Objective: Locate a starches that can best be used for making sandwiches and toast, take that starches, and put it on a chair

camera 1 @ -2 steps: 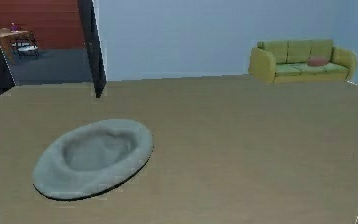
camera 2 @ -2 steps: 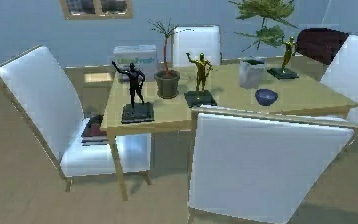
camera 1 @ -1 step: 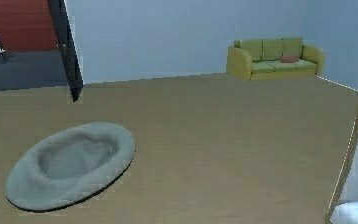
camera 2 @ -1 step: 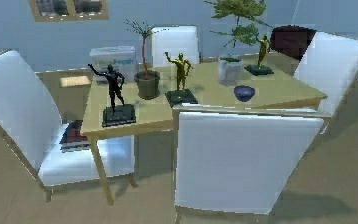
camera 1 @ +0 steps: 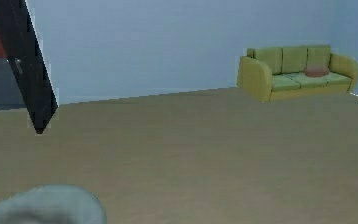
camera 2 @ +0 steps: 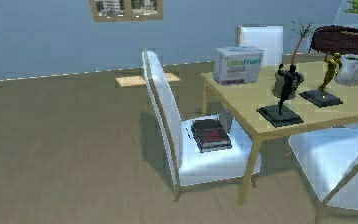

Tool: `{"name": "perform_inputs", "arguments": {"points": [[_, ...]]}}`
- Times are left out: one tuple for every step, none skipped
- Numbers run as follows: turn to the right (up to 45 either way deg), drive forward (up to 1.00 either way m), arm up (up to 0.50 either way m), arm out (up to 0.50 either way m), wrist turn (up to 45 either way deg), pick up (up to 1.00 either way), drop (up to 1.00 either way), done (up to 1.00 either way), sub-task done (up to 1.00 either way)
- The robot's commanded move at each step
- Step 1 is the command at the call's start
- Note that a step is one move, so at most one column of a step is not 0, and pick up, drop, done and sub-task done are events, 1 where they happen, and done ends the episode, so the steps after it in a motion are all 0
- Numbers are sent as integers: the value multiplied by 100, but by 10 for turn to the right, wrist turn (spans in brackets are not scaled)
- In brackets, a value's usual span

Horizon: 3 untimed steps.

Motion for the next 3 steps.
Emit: {"name": "perform_inputs", "arguments": {"points": [[90, 0, 0, 0, 0, 0, 0, 0, 0], [0, 25, 0, 0, 0, 0, 0, 0, 0], [-180, 0, 0, 0, 0, 0, 0, 0, 0]]}}
